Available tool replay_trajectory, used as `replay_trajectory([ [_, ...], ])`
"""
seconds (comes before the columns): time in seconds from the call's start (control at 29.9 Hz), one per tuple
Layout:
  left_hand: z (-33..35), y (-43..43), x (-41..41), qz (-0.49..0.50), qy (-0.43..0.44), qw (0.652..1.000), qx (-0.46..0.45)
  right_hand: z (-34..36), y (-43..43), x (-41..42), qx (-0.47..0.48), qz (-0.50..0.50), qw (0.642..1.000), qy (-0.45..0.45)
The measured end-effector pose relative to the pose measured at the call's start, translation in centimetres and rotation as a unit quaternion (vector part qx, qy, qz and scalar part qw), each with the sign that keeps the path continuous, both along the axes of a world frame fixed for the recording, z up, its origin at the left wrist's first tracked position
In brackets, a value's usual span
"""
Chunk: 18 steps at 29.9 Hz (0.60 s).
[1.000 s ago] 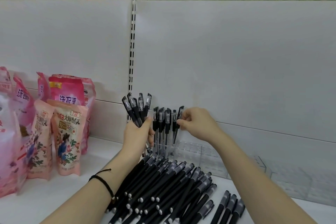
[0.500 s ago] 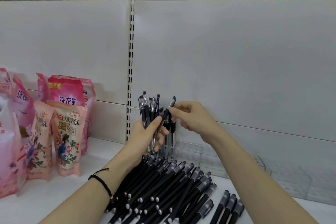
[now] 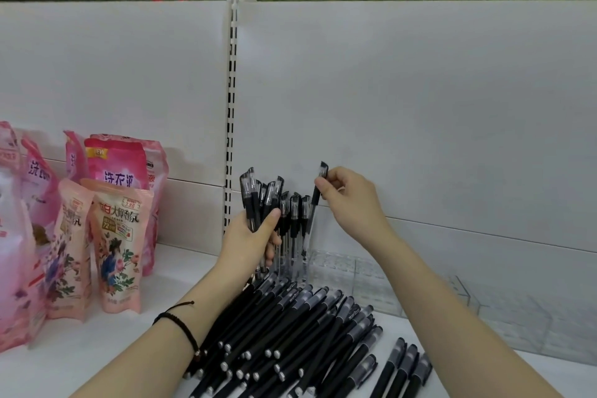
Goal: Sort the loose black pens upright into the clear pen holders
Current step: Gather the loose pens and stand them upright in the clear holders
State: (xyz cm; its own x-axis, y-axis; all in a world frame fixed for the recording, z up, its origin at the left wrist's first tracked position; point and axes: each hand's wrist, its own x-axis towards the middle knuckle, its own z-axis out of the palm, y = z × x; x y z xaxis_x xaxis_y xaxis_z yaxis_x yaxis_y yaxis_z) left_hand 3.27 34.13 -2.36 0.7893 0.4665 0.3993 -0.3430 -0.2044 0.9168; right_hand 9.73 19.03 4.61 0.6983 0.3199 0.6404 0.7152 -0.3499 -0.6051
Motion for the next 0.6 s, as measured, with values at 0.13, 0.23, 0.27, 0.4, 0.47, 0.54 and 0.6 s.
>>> replay_trajectory([
  [0.13, 0.0, -0.1, 0.0, -0.023, -0.009, 1.000, -0.006, -0.7, 0.3, 0.3, -0.087, -0.015, 0.996, 0.001],
  [0.23, 0.2, -0.2, -0.1, -0.039, -0.003, 0.999, -0.036, -1.3, 0.3, 0.6, -0.193, -0.018, 0.981, 0.012],
  [0.27, 0.2, -0.3, -0.1, -0.046, 0.000, 0.998, -0.044, -1.4, 0.1, 0.7, -0.216, -0.015, 0.976, 0.021],
  [0.4, 0.3, -0.7, -0.4, -0.087, -0.001, 0.996, -0.033, -0.7, -0.6, 0.4, -0.258, -0.031, 0.965, 0.027],
  [0.47, 0.3, -0.8, -0.5, -0.112, -0.017, 0.993, -0.015, -0.2, -0.6, 0.0, -0.222, -0.016, 0.975, 0.019],
  [0.54, 0.2, -0.7, -0.5, -0.131, -0.028, 0.991, -0.004, 0.2, -0.5, -0.5, -0.159, 0.042, 0.984, 0.070],
  [0.6, 0.0, -0.7, -0.4, -0.145, -0.025, 0.989, 0.004, 0.3, -0.6, -0.7, -0.122, 0.081, 0.982, 0.117],
])
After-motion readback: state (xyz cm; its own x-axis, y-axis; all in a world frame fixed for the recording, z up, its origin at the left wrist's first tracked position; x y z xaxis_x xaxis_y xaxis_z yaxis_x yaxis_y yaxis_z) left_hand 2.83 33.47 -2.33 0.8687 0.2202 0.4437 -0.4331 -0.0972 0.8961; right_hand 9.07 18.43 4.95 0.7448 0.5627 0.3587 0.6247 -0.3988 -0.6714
